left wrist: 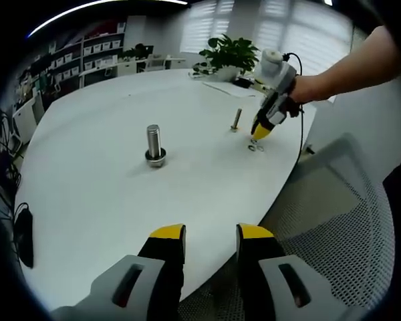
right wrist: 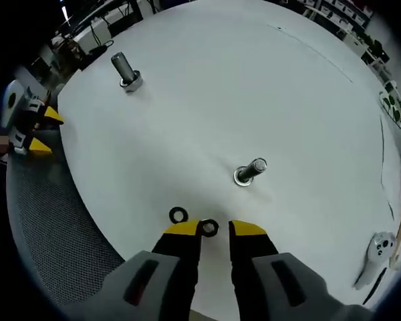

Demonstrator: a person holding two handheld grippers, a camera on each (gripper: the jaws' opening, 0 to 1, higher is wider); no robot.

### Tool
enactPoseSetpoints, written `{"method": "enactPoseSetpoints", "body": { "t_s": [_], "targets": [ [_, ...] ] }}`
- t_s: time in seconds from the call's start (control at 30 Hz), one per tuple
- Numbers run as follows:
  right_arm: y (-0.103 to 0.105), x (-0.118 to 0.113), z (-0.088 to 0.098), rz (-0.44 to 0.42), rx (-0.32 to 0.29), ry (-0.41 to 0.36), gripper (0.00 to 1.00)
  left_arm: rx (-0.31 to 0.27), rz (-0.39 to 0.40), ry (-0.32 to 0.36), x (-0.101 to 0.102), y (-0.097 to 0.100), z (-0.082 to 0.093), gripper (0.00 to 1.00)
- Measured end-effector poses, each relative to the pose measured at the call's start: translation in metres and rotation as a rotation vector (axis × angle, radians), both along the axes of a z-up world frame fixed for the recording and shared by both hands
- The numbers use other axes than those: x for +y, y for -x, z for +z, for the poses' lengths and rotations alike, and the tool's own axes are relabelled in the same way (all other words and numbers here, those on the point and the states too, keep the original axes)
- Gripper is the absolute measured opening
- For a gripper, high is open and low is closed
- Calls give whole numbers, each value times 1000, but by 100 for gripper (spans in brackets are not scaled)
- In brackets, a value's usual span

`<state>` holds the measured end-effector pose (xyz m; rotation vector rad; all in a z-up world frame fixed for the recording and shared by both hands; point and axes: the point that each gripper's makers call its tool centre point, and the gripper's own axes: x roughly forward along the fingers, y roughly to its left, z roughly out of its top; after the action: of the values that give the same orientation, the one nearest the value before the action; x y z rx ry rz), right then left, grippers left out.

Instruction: Place the washer onto the threaded stud by aligning its center hole with the stud, sliding it down to the base, and recovering from edge contact or off-axis alignment until the washer reaches the visible bottom stop.

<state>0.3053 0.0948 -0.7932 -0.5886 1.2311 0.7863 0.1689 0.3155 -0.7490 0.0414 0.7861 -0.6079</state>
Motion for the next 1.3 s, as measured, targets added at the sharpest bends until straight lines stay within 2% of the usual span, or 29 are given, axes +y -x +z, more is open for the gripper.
{"method": "enactPoseSetpoints", "body": {
  "t_s": [0.4, 0.7, 0.73, 0.93, 1.03, 1.17, 1.3],
  "targets": [
    [7, -1, -7, 39, 13, 24, 23, 7, -1, -5, 0, 1, -1, 28],
    [2, -5, -8, 58, -6, 29, 18, 8, -1, -5, 0, 1, -2, 28],
    [3, -4, -8, 85, -14, 37, 18, 8, -1, -4, 0, 1, -2, 28],
    [4, -4, -6, 103, -21, 21, 18, 10, -6, -4, 0, 2, -2, 28],
    [8, -4, -6, 170, -20, 18, 20, 13, -8, -2, -1, 2, -2, 28],
    [7, -5, -6, 182, -27, 0, 20, 11, -9, 2, -1, 2, -1, 28],
    [7, -4, -7, 202, -25, 17, 20, 11, -8, 2, -1, 2, -1, 28]
  ]
}}
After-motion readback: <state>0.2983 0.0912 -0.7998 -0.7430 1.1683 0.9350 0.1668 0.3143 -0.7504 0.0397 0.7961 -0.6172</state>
